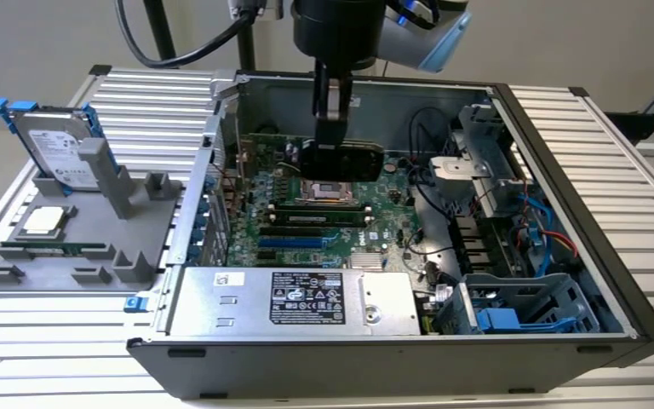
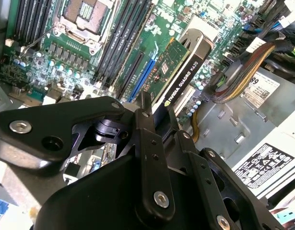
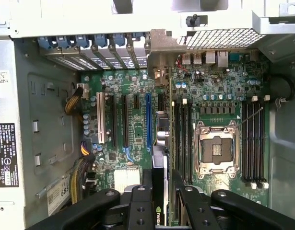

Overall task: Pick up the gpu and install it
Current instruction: 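Insert the gpu into the slot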

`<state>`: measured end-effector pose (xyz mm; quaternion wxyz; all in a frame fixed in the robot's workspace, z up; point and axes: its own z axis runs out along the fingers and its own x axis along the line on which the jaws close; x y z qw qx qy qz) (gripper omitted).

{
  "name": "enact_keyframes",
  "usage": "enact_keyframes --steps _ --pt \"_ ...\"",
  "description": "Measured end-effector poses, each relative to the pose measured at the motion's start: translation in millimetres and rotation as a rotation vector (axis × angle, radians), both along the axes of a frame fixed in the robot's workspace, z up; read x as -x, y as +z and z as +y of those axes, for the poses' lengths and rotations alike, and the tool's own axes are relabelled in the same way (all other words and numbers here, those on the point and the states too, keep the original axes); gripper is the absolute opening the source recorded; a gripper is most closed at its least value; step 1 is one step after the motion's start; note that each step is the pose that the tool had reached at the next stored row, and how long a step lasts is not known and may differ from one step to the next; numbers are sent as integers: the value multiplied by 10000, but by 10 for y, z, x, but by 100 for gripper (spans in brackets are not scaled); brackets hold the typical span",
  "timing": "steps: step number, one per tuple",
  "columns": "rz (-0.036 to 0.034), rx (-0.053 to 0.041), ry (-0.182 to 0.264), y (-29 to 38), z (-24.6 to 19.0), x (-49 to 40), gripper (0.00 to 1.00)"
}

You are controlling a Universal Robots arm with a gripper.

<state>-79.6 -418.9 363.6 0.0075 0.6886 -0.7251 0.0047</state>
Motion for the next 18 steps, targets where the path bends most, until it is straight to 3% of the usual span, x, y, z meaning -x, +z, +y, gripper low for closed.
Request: enact_keyframes --steps 10,18 --pt "74 5 0 -41 0 0 0" --pt "95 1 0 -67 0 0 0"
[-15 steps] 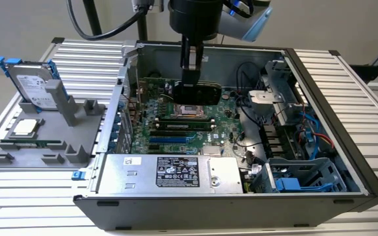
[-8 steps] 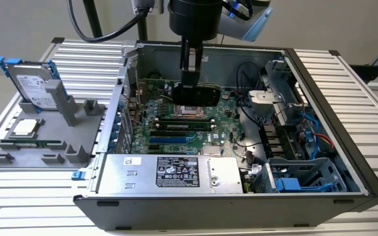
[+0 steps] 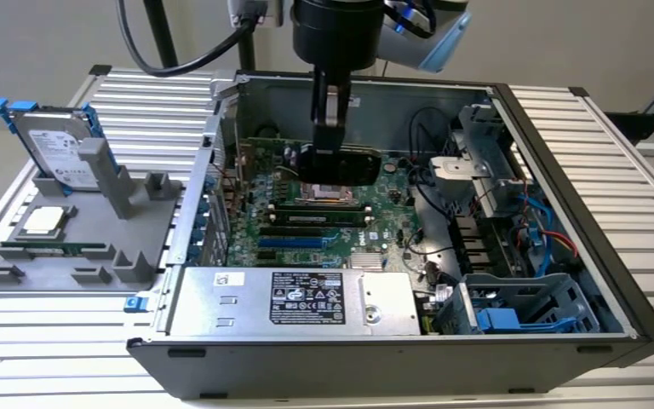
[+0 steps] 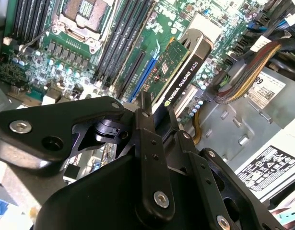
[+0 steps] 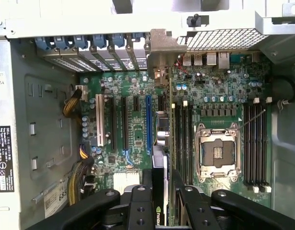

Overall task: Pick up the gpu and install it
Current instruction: 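Insert the gpu into the slot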

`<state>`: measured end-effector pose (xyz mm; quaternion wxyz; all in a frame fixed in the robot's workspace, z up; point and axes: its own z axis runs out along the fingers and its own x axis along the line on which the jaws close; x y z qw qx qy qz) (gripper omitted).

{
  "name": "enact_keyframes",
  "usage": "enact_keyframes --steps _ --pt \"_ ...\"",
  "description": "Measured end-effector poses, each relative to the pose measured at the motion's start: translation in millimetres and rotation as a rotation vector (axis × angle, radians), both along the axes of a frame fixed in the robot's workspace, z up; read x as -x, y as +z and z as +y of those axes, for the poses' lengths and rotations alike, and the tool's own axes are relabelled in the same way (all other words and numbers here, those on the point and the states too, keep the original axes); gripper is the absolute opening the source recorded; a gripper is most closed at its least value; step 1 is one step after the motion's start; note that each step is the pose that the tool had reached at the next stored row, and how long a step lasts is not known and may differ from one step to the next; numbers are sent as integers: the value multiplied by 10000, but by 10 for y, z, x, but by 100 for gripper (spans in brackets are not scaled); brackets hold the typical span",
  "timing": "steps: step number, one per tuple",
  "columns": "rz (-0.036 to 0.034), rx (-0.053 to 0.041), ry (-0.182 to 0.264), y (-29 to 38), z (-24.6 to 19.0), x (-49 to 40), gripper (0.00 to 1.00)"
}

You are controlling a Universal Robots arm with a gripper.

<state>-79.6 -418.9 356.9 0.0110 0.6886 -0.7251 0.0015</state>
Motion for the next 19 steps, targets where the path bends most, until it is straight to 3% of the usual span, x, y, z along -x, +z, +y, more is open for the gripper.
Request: enact_keyframes --steps 19 --pt "91 3 0 -136 0 0 0"
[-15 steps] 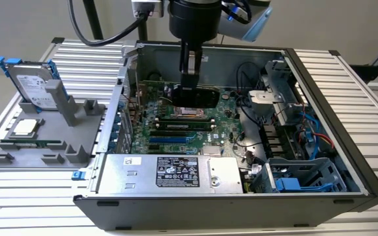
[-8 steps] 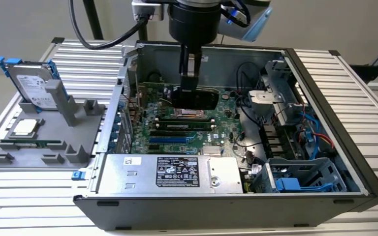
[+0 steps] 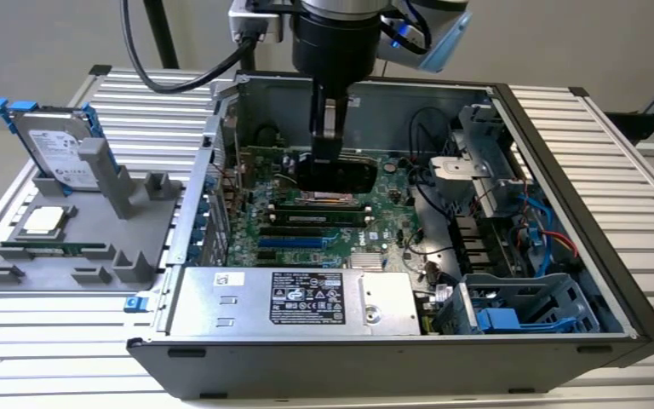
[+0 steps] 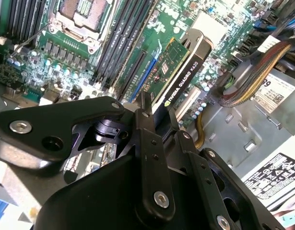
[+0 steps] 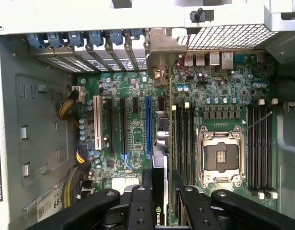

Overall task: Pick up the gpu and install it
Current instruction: 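Insert the gpu into the slot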

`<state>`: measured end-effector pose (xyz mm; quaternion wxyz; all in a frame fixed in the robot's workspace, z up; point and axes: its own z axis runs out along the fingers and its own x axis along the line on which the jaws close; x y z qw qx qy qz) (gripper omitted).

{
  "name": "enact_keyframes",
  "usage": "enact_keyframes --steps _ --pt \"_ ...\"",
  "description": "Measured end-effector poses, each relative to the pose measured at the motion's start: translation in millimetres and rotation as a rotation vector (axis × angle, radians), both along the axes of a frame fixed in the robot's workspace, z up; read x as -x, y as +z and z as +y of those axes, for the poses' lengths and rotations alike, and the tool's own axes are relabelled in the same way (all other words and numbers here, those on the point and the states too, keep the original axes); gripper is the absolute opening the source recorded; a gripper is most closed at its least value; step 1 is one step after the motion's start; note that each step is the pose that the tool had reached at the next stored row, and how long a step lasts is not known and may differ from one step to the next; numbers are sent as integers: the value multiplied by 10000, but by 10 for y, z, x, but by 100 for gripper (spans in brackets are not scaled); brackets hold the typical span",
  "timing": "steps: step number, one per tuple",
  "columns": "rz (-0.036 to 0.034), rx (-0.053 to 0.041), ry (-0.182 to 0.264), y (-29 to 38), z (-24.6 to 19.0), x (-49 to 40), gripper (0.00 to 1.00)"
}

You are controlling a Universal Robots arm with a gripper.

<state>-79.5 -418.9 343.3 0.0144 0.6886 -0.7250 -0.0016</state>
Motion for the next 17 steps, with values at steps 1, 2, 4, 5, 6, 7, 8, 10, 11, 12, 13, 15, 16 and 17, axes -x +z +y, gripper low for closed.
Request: enact_keyframes --steps 1,2,4,5,6,7,8,10,11,12,13,15,16,17 --pt "3 0 0 -8 0 0 0" --pt "10 0 0 -24 0 0 0" --pt "16 0 0 -41 0 0 0" --pt "19 0 0 -50 0 0 0" --pt "22 1 0 -58 0 0 0" --pt "23 0 0 -66 0 0 0" --pt "25 1 0 -74 0 0 0" --pt "25 3 0 -91 0 0 0" --pt "25 5 0 -100 0 0 0" --pt "24 5 0 -111 0 0 0" --pt "24 9 1 -120 0 0 0" --pt "25 14 1 -140 0 0 0" --pt "25 15 1 -149 0 0 0" --pt "25 17 0 -159 0 0 0"
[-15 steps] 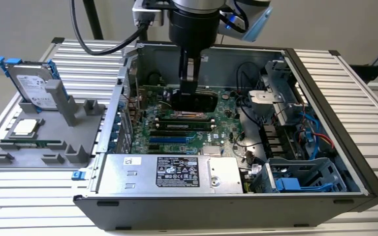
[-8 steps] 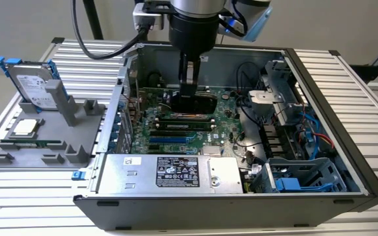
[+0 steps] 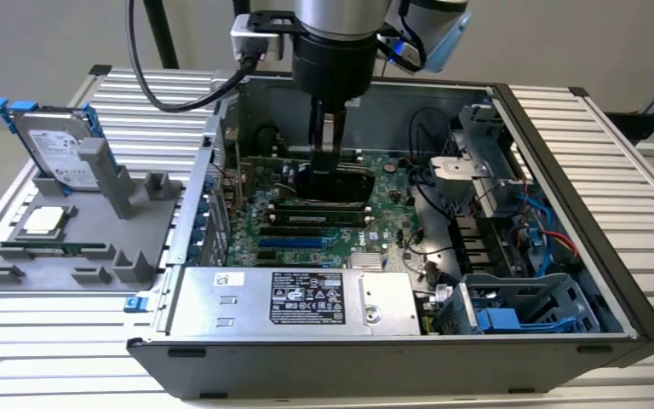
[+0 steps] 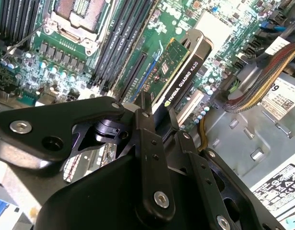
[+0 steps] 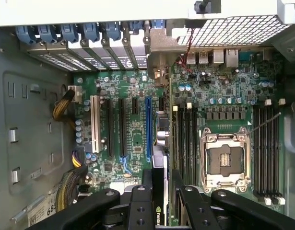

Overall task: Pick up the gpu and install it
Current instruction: 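Insert the gpu into the slot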

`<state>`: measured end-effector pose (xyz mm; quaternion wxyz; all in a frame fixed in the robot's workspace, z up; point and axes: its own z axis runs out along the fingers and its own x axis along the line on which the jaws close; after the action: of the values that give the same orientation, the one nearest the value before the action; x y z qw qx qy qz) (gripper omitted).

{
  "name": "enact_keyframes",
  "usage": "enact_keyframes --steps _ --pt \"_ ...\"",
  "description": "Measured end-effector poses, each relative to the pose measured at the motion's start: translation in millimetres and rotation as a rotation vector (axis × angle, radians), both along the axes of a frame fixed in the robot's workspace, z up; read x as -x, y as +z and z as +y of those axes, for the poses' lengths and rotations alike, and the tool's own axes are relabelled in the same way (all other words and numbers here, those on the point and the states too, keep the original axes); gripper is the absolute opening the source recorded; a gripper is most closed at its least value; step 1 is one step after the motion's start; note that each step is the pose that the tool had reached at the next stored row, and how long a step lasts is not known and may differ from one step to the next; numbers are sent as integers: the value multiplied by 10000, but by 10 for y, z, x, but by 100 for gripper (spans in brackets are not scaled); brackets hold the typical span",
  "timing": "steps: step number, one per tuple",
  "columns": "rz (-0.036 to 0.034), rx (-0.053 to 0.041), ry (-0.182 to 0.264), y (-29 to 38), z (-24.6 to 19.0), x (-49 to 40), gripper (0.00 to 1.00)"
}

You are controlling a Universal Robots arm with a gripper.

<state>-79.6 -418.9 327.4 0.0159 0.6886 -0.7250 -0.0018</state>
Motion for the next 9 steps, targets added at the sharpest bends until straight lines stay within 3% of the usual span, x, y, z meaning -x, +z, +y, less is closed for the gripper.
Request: enact_keyframes --steps 9 --pt "0 5 0 -70 0 9 0"
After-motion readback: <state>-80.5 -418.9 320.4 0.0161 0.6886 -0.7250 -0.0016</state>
